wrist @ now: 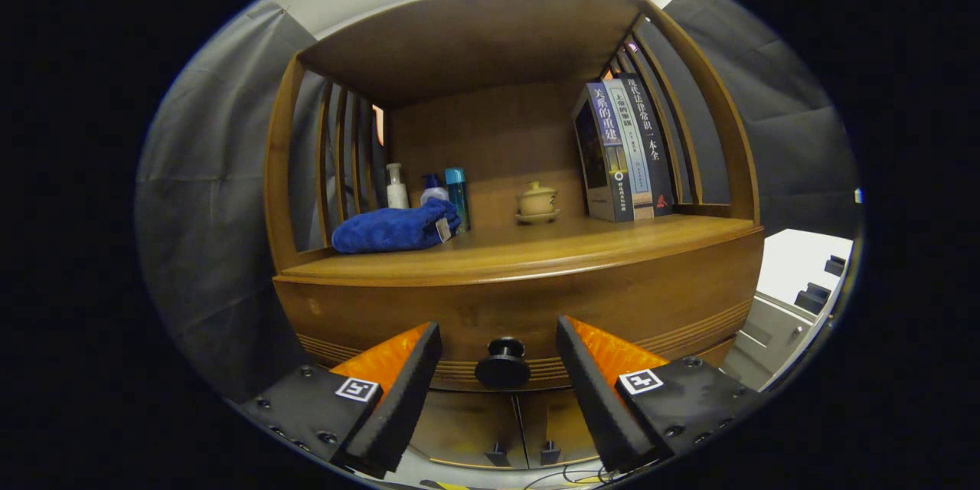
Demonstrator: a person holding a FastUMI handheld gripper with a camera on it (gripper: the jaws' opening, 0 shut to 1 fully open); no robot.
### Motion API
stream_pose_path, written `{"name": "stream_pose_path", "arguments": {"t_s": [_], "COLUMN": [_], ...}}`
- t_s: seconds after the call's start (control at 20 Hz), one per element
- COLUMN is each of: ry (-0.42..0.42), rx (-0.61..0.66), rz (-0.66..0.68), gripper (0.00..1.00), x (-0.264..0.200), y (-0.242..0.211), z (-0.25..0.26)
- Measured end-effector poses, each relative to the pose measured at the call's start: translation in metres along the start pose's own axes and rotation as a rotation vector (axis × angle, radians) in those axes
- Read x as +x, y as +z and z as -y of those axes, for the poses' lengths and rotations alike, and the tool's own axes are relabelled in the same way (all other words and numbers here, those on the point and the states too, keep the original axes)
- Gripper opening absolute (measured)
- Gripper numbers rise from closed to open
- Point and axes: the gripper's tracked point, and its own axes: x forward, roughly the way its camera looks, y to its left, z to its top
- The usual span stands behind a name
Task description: Pull open the drawer, take out the items inside it, and place them on the countertop above the cabinet.
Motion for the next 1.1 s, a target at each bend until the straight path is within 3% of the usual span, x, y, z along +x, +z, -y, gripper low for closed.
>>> {"name": "stream_pose_path", "arguments": {"t_s": [0.3, 0.4, 0.5, 0.8, 1.1], "ry": [-0.006, -0.048, -0.059, -0.055, -0.046], "rx": [0.028, 0.032, 0.024, 0.036, 0.019], "rz": [-0.033, -0.023, -0.026, -0.034, -0.067], "gripper": [0.87, 0.81, 0.65, 0.39, 0.4], "x": [0.017, 0.022, 0.026, 0.026, 0.008], "y": [-0.019, -0.017, -0.02, -0.021, -0.026], "z": [0.0, 0.007, 0.008, 0.006, 0.005]}}
